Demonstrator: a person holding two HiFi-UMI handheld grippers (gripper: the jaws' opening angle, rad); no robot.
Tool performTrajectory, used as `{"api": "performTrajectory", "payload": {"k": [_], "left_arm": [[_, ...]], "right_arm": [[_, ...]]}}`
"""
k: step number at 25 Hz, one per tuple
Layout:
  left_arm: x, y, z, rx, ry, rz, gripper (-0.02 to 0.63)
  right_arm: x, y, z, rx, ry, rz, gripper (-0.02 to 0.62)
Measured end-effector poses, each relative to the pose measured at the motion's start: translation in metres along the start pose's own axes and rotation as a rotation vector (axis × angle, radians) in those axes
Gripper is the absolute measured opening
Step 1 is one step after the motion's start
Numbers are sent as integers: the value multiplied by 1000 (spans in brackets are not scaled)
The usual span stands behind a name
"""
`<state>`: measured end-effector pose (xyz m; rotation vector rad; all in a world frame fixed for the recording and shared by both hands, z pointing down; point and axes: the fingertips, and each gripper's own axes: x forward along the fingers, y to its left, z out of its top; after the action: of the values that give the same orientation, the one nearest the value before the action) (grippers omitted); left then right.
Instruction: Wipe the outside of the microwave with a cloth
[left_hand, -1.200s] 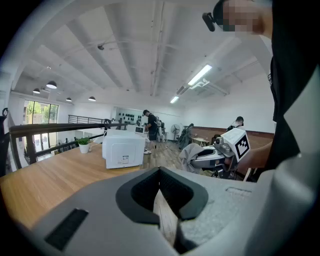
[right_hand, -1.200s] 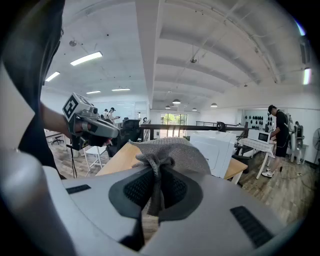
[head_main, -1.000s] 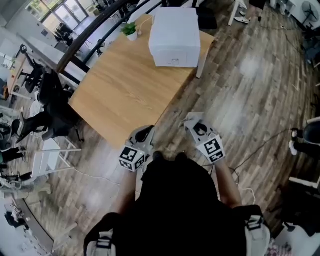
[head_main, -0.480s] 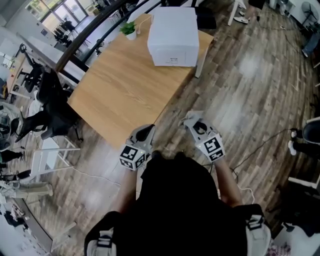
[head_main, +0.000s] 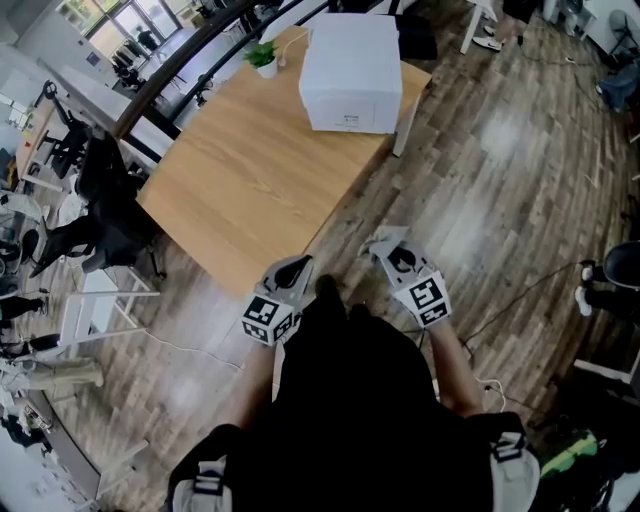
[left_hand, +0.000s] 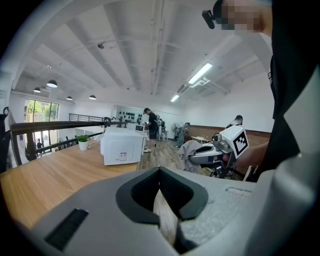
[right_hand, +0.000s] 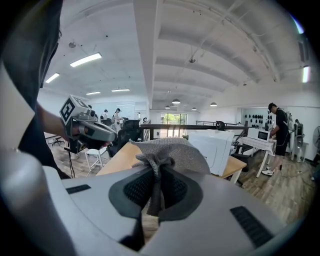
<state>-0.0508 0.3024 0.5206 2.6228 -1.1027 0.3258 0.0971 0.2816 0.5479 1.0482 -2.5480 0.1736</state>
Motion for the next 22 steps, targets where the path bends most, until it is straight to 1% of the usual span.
{"api": "performTrajectory", "payload": {"k": [7,12,18,22], "left_arm": [[15,24,5,-12,-4,-3,0],[37,45,16,4,-11,-21,0],[61,75,23,-15,4,-32,0],[81,94,32,-24,11,-46,0]], "right_arm": [[16,-13,3,-15,19,-18,16],[35,-31,7,-26,28,-21,15],[69,-54,18,-36,33,-13,17],[91,-70,22,-23,54,-16,17]]}}
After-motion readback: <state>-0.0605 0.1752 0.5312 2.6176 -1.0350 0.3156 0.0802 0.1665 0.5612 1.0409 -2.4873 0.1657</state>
